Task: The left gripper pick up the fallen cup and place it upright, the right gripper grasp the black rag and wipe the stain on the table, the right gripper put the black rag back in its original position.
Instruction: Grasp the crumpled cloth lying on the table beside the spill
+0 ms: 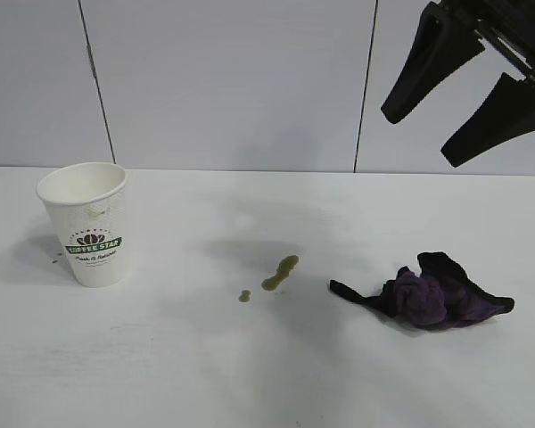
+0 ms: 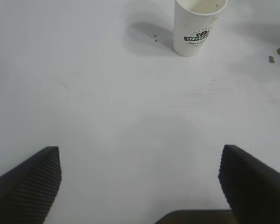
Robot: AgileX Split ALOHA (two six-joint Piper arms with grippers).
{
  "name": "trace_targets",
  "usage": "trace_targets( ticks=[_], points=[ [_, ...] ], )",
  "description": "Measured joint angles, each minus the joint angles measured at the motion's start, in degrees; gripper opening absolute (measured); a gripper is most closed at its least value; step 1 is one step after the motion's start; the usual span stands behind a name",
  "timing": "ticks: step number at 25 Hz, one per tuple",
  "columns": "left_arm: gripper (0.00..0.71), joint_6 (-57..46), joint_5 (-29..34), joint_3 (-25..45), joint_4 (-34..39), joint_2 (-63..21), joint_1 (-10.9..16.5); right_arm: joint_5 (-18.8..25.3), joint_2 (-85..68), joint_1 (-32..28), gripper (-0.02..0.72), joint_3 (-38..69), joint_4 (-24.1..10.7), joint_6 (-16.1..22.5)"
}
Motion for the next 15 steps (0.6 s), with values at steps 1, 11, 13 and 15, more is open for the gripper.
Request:
trace_targets(
  ticks=[1, 11, 13, 15],
  points=[
    [0.659, 0.0, -0.3, 0.2, 0.0, 0.0, 0.0, 0.1, 0.0, 0.0, 0.454, 0.0, -1.1, -0.2],
    [0.659, -0.1, -1.5, 0.9, 0.0, 0.0, 0.0, -3.8, 7.3, 0.0, 0.454, -0.3, -16.5, 3.5],
    [0.659, -0.1, -1.5, 0.9, 0.0, 0.0, 0.0, -4.9, 10.6, 0.0, 0.454, -0.3, -16.7, 3.6],
    [0.659, -0.1, -1.6, 0.9, 0.0, 0.0, 0.0, -5.7, 13.5, 0.0, 0.454, -0.3, -16.9, 3.6]
  ],
)
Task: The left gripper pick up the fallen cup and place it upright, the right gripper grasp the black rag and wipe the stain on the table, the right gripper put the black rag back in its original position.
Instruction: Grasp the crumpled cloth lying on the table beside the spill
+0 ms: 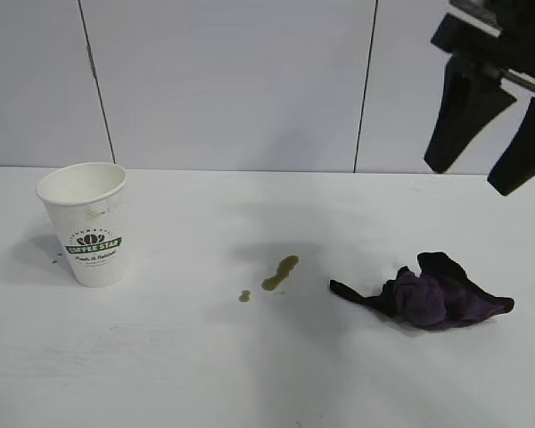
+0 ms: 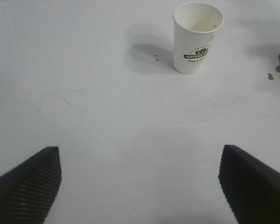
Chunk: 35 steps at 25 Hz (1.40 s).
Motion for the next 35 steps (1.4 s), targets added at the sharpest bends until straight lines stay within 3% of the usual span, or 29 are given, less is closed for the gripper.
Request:
trace_targets(
  ticks=[15, 22, 23, 25, 26, 28, 35],
  points=[
    [0.658, 0.0, -0.3, 0.0, 0.0, 0.0, 0.0, -12.6, 10.9, 0.2, 0.454, 0.4, -1.6, -0.3],
    [0.658, 0.0, -0.3, 0.0, 0.0, 0.0, 0.0, -17.2, 11.7, 4.3, 0.452, 2.3, -1.7, -0.3],
    [0.658, 0.0, -0.3, 0.0, 0.0, 0.0, 0.0, -17.7, 11.8, 5.1, 0.431, 2.3, -1.7, -0.1],
    [0.658, 0.0, -0.3, 0.0, 0.0, 0.0, 0.0, -18.4, 11.8, 6.3, 0.287, 2.3, -1.8, 0.5],
    [0.658, 0.0, -0.3, 0.0, 0.0, 0.0, 0.0, -18.4, 11.8, 6.8, 0.180, 2.3, -2.0, 0.9],
    [0.658, 0.0, -0.3, 0.0, 0.0, 0.0, 0.0, -18.4, 11.8, 7.3, 0.087, 2.3, -2.6, 1.3],
    [0.658, 0.0, -0.3, 0.0, 0.0, 0.0, 0.0, -16.6, 10.4, 7.3, 0.083, 2.3, -3.0, 3.0]
  ],
)
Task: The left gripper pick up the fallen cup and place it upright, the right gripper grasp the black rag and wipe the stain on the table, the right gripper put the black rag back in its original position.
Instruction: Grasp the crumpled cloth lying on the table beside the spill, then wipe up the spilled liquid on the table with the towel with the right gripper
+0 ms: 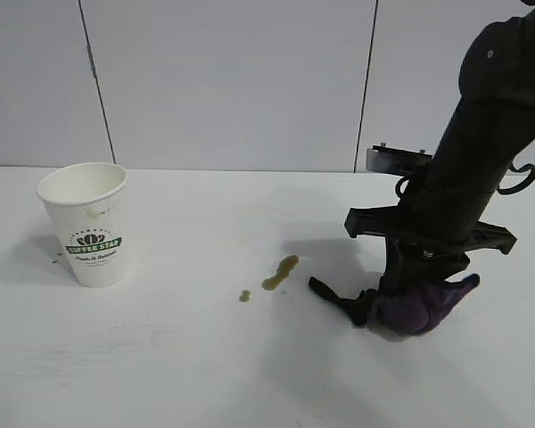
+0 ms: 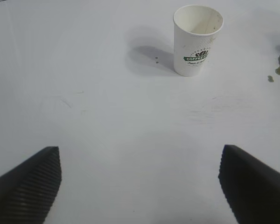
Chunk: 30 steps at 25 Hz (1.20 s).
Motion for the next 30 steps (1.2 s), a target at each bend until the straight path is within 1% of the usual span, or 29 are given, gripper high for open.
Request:
trace_targets(
  ticks=[3, 8, 12, 14, 16, 20, 22, 26, 30],
  points=[
    [0.658, 0.0, 0.0, 0.0, 0.0, 0.0, 0.0, 0.1, -3.0, 0.0, 0.083, 0.1, 1.3, 0.1],
    [0.658, 0.0, 0.0, 0.0, 0.0, 0.0, 0.0, -1.3, -7.7, 0.1, 0.083, 0.1, 3.9, 0.1],
    [0.658, 0.0, 0.0, 0.0, 0.0, 0.0, 0.0, -5.2, -8.0, 2.0, 0.083, 0.1, 6.7, 0.1],
    [0.658, 0.0, 0.0, 0.0, 0.0, 0.0, 0.0, -8.1, -8.0, 4.1, 0.083, 0.2, 8.3, 0.1],
    [0.658, 0.0, 0.0, 0.0, 0.0, 0.0, 0.0, -11.3, -8.0, 7.1, 0.083, 0.2, 9.1, 0.2],
    [0.658, 0.0, 0.0, 0.0, 0.0, 0.0, 0.0, -16.6, -7.3, 12.9, 0.083, 0.2, 9.7, 0.5],
    [0.658, 0.0, 0.0, 0.0, 0.0, 0.0, 0.0, -18.4, -6.2, 15.2, 0.083, 0.2, 9.7, 0.5],
    [0.658, 0.0, 0.0, 0.0, 0.0, 0.0, 0.0, -20.2, -2.8, 18.3, 0.083, 0.2, 9.8, 0.5],
    [0.658, 0.0, 0.0, 0.0, 0.0, 0.0, 0.0, -21.9, 0.3, 19.7, 0.083, 0.2, 9.6, 0.5]
  ],
)
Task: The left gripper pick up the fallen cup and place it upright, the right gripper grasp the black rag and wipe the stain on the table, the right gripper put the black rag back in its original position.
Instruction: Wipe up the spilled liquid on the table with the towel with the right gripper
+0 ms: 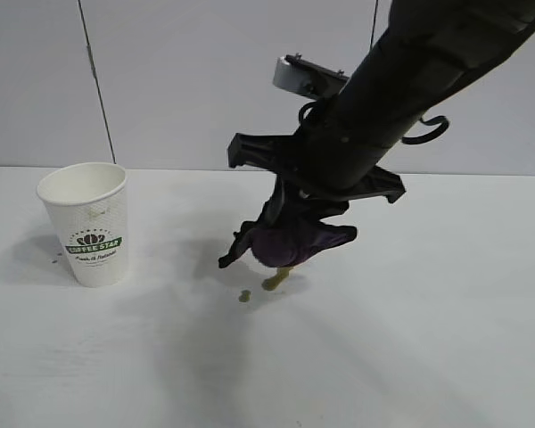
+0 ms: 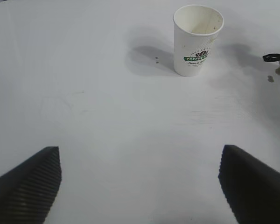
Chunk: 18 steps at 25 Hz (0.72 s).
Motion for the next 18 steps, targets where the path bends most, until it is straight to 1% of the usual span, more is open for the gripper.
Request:
trace_targets(
  ticks=[3, 9, 15, 18],
  points=[
    [0.658, 0.0, 0.0, 0.0, 0.0, 0.0, 0.0, -2.0, 1.2, 0.2, 0.083, 0.0, -0.3, 0.0],
    [0.658, 0.0, 0.0, 0.0, 0.0, 0.0, 0.0, -6.7, 3.2, 0.2, 0.083, 0.0, -2.1, 0.5],
    [0.658, 0.0, 0.0, 0.0, 0.0, 0.0, 0.0, -8.8, 4.4, 0.2, 0.083, 0.0, -2.5, 0.8],
    [0.658, 0.0, 0.0, 0.0, 0.0, 0.0, 0.0, -9.4, 4.4, -0.9, 0.083, 0.0, -2.7, 0.8]
  ],
)
